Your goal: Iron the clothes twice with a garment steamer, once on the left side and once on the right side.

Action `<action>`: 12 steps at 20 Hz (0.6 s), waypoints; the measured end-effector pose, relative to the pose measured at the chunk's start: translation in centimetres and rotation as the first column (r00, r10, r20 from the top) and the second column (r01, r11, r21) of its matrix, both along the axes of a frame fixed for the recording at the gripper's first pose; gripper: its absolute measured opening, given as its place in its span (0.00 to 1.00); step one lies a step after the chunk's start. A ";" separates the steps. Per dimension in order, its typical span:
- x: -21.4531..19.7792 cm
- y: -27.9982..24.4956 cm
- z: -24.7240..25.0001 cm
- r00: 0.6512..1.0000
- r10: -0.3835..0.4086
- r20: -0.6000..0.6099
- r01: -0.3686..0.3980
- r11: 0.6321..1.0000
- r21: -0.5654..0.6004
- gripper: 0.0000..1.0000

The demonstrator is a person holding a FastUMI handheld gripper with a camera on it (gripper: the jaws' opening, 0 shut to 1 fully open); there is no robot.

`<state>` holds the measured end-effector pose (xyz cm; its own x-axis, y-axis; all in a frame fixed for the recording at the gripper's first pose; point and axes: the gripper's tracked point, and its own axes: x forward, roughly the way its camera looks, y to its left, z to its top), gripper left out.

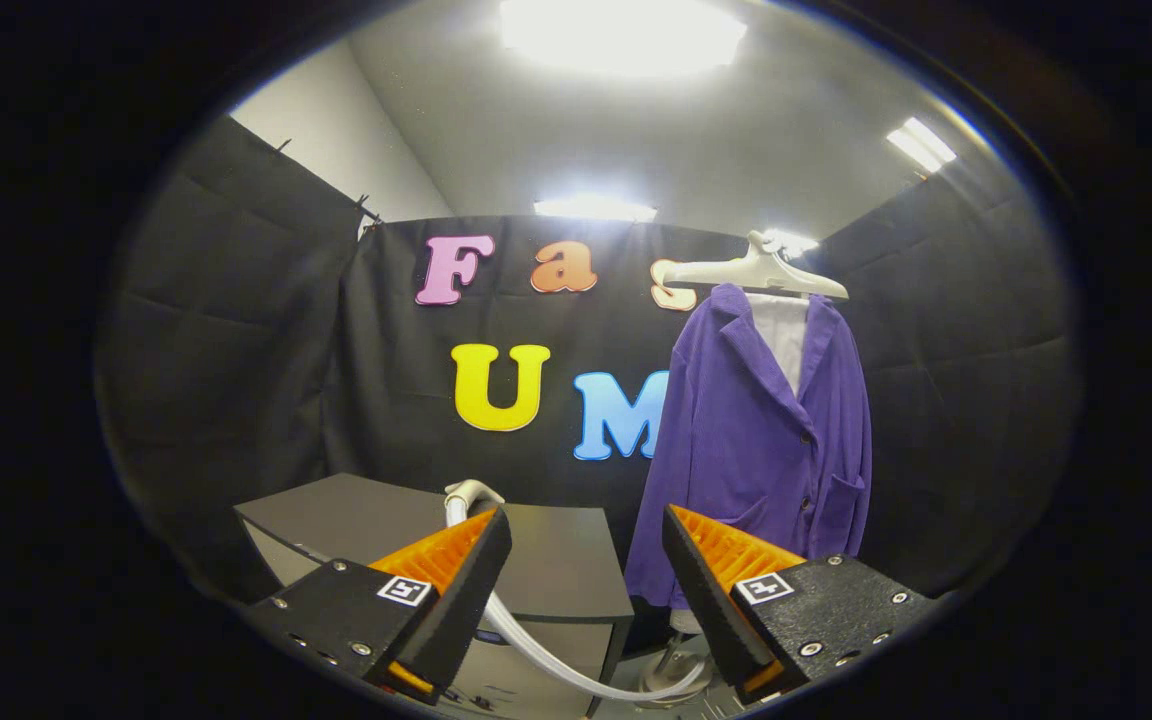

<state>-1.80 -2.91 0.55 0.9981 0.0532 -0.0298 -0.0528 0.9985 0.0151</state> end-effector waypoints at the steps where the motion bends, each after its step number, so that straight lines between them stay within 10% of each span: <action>1: -0.4 0.0 0.1 1.000 0.019 -0.001 -0.019 1.000 -0.008 0.94; 12: -4.0 -2.5 2.1 0.975 0.220 0.016 -0.218 0.973 -0.078 0.94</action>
<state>-5.80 -5.43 2.66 0.9630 0.2690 -0.0180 -0.2696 0.9609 -0.0637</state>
